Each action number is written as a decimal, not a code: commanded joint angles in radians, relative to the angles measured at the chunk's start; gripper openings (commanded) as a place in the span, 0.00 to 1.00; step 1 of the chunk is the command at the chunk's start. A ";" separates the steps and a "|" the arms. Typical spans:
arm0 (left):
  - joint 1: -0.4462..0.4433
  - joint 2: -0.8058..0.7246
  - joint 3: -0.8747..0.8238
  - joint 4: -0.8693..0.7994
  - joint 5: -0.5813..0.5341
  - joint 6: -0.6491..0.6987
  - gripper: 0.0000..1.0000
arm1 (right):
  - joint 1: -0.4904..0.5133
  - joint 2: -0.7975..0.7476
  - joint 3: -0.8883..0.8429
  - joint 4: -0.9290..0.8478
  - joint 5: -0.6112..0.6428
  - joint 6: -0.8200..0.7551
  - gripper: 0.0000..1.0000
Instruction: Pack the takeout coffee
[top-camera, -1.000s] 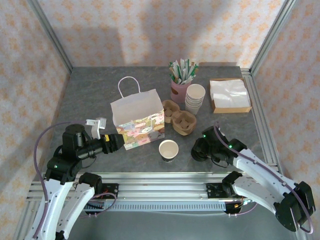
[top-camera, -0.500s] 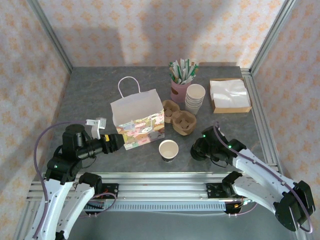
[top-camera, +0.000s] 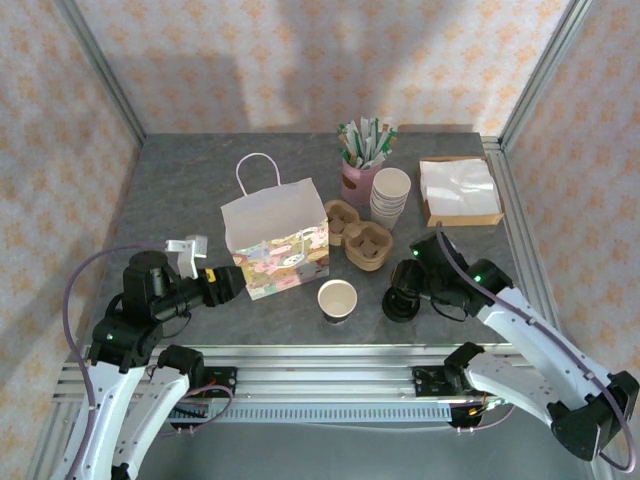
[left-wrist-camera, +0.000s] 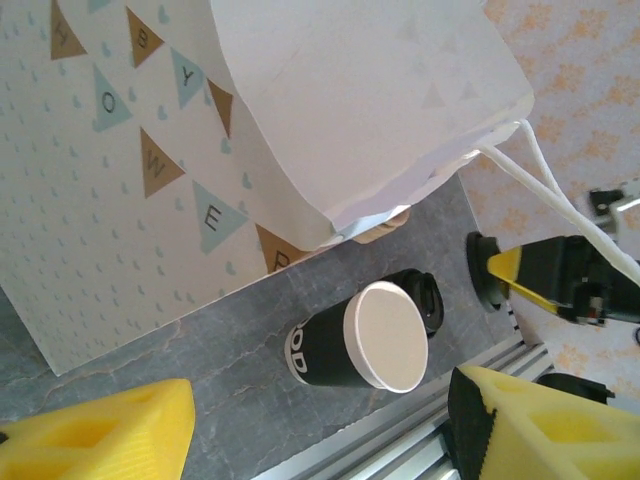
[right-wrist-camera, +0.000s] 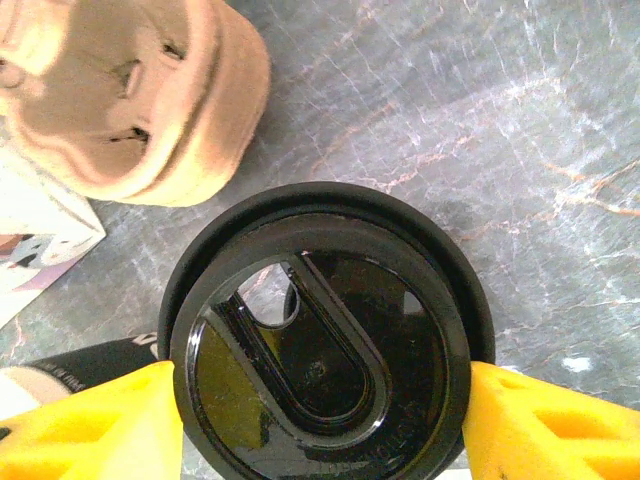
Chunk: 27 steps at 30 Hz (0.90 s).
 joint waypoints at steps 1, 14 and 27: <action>-0.008 -0.013 0.010 -0.015 -0.028 -0.001 0.69 | 0.101 0.046 0.108 -0.103 0.046 -0.054 0.66; -0.008 0.004 0.012 -0.016 -0.030 0.005 0.69 | 0.549 0.449 0.404 -0.133 0.206 -0.048 0.66; -0.007 0.007 0.010 -0.015 -0.031 0.003 0.69 | 0.550 0.530 0.392 0.003 0.129 -0.062 0.66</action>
